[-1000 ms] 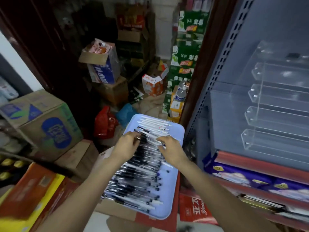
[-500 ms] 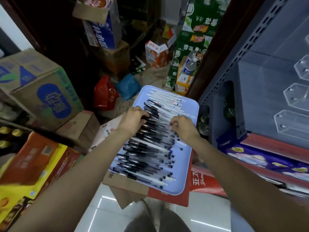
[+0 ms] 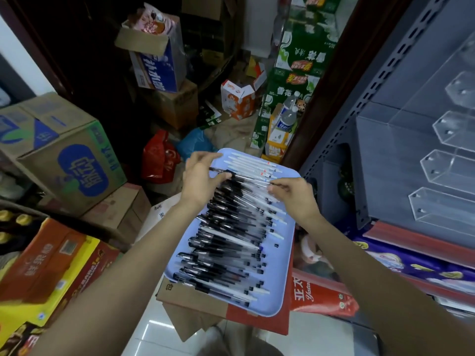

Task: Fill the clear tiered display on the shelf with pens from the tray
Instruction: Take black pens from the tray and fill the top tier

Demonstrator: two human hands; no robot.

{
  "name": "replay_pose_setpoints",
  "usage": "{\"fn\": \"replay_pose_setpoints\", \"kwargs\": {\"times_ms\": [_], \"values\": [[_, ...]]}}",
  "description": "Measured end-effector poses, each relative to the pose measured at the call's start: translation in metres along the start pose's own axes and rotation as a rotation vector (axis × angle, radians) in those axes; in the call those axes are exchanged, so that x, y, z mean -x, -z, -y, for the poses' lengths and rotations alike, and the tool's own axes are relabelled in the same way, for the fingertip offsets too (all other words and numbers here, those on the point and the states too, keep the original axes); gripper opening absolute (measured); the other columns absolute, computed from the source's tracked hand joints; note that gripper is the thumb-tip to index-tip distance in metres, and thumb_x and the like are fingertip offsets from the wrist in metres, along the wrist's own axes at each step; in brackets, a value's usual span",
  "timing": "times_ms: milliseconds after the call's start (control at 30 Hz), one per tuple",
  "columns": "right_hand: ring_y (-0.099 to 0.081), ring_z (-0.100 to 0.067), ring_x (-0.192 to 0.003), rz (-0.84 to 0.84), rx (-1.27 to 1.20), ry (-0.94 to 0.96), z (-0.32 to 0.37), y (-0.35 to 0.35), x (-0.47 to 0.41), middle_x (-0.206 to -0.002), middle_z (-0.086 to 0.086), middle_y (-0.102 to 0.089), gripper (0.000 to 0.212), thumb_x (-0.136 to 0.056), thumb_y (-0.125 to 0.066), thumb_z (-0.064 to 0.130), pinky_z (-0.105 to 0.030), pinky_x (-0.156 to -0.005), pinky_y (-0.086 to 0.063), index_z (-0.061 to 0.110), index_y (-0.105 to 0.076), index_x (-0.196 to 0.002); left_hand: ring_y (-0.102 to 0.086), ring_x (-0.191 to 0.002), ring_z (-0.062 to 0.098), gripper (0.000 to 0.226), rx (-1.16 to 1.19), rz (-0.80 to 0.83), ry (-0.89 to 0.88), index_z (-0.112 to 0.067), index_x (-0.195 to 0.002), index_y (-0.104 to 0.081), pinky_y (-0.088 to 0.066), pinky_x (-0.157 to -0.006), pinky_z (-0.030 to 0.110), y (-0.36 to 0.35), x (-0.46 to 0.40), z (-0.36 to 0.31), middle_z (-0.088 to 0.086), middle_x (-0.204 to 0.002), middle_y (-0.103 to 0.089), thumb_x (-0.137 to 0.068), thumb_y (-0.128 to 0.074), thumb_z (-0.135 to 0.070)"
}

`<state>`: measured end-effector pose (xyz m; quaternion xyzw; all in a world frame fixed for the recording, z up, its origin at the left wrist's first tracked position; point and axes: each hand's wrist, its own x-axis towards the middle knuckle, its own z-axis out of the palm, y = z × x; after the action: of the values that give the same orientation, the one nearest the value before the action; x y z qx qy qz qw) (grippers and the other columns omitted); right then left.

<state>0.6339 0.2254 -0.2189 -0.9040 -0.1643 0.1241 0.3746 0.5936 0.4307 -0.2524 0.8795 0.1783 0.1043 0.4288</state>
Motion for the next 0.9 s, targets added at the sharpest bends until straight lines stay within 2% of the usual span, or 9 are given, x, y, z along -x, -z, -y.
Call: {"fn": "replay_pose_setpoints", "kwargs": {"times_ms": [67, 100, 200, 367, 433, 500, 667, 767, 900], "values": [[-0.060, -0.016, -0.077, -0.094, -0.101, -0.025, 0.008, 0.010, -0.002, -0.097, -0.014, -0.070, 0.022, -0.091, -0.059, 0.013, -0.025, -0.087, -0.051, 0.001, -0.068, -0.107, -0.042, -0.126, 0.030, 0.087, 0.235, -0.052, 0.190, -0.008, -0.135, -0.040, -0.040, -0.104, 0.045, 0.003, -0.009, -0.016, 0.015, -0.135, -0.044, -0.069, -0.072, -0.056], [-0.060, -0.012, -0.074, -0.134, -0.157, -0.034, 0.012, 0.016, -0.003, -0.094, -0.012, -0.069, 0.022, -0.091, -0.060, 0.014, -0.026, -0.085, -0.052, 0.001, -0.069, -0.107, -0.048, -0.122, 0.031, 0.085, 0.363, -0.050, 0.286, -0.006, -0.129, -0.043, -0.042, -0.102, 0.047, 0.003, -0.014, -0.026, 0.016, -0.128, -0.051, -0.069, -0.071, -0.058], [-0.059, -0.002, -0.070, -0.188, -0.245, -0.017, 0.024, 0.030, -0.004, -0.089, -0.007, -0.068, 0.021, -0.090, -0.061, 0.013, -0.015, -0.074, -0.051, 0.002, -0.070, -0.106, -0.062, -0.100, 0.027, 0.030, 0.844, 0.155, 0.510, -0.011, -0.097, -0.051, -0.052, -0.090, 0.038, -0.001, -0.015, -0.071, 0.008, -0.099, -0.060, -0.086, -0.064, -0.036], [-0.061, -0.005, -0.066, -0.164, -0.258, 0.024, 0.036, 0.059, 0.000, -0.084, -0.010, -0.068, 0.019, -0.087, -0.064, 0.011, -0.012, -0.065, -0.050, 0.002, -0.070, -0.103, -0.071, -0.071, 0.015, 0.016, 1.157, 0.216, 0.328, -0.002, -0.088, -0.059, -0.058, -0.073, 0.028, -0.008, -0.018, -0.127, 0.005, -0.072, -0.072, -0.094, -0.053, -0.016], [-0.061, -0.012, -0.078, -0.104, -0.214, 0.019, 0.037, 0.080, -0.001, -0.092, -0.006, -0.066, 0.023, -0.086, -0.067, 0.013, -0.019, -0.074, -0.050, 0.008, -0.067, -0.108, -0.069, -0.060, 0.013, 0.015, 1.025, 0.191, 0.220, -0.002, -0.085, -0.060, -0.059, -0.065, 0.030, -0.008, -0.021, -0.147, 0.002, -0.062, -0.070, -0.094, -0.053, -0.012], [-0.060, -0.013, -0.089, -0.143, -0.217, 0.031, 0.040, 0.107, -0.002, -0.097, -0.001, -0.062, 0.032, -0.086, -0.066, 0.017, -0.024, -0.082, -0.050, 0.014, -0.060, -0.117, -0.066, -0.056, 0.013, 0.012, 0.786, 0.209, 0.056, -0.005, -0.086, -0.062, -0.057, -0.074, 0.040, -0.010, -0.024, -0.165, -0.001, -0.056, -0.068, -0.092, -0.055, -0.011], [-0.060, 0.003, -0.078, -0.304, -0.346, 0.242, 0.044, 0.189, 0.010, -0.093, 0.013, -0.058, 0.040, -0.093, -0.055, 0.017, -0.010, -0.063, -0.046, 0.029, -0.046, -0.130, -0.056, -0.054, 0.014, 0.022, 0.203, 0.445, -0.382, -0.019, -0.070, -0.058, -0.047, -0.059, 0.026, -0.018, -0.021, -0.231, -0.003, -0.061, -0.064, -0.092, -0.056, -0.018], [-0.060, 0.008, -0.069, -0.344, -0.341, 0.345, 0.033, 0.237, 0.020, -0.085, 0.013, -0.062, 0.027, -0.090, -0.058, 0.008, -0.010, -0.062, -0.048, 0.025, -0.061, -0.111, -0.053, -0.051, 0.009, 0.029, 0.053, 0.452, -0.539, -0.022, -0.064, -0.052, -0.043, -0.054, 0.020, -0.028, -0.014, -0.282, -0.008, -0.054, -0.059, -0.092, -0.057, -0.021], [-0.060, -0.011, -0.073, -0.423, -0.364, 0.328, 0.000, 0.296, 0.036, -0.075, -0.006, -0.067, 0.020, -0.079, -0.068, 0.000, -0.024, -0.075, -0.050, 0.020, -0.069, -0.076, -0.062, -0.060, 0.016, 0.023, -0.069, 0.420, -0.668, -0.028, -0.069, -0.053, -0.048, -0.061, 0.027, -0.047, -0.014, -0.342, -0.005, -0.061, -0.066, -0.092, -0.055, -0.033]]}}
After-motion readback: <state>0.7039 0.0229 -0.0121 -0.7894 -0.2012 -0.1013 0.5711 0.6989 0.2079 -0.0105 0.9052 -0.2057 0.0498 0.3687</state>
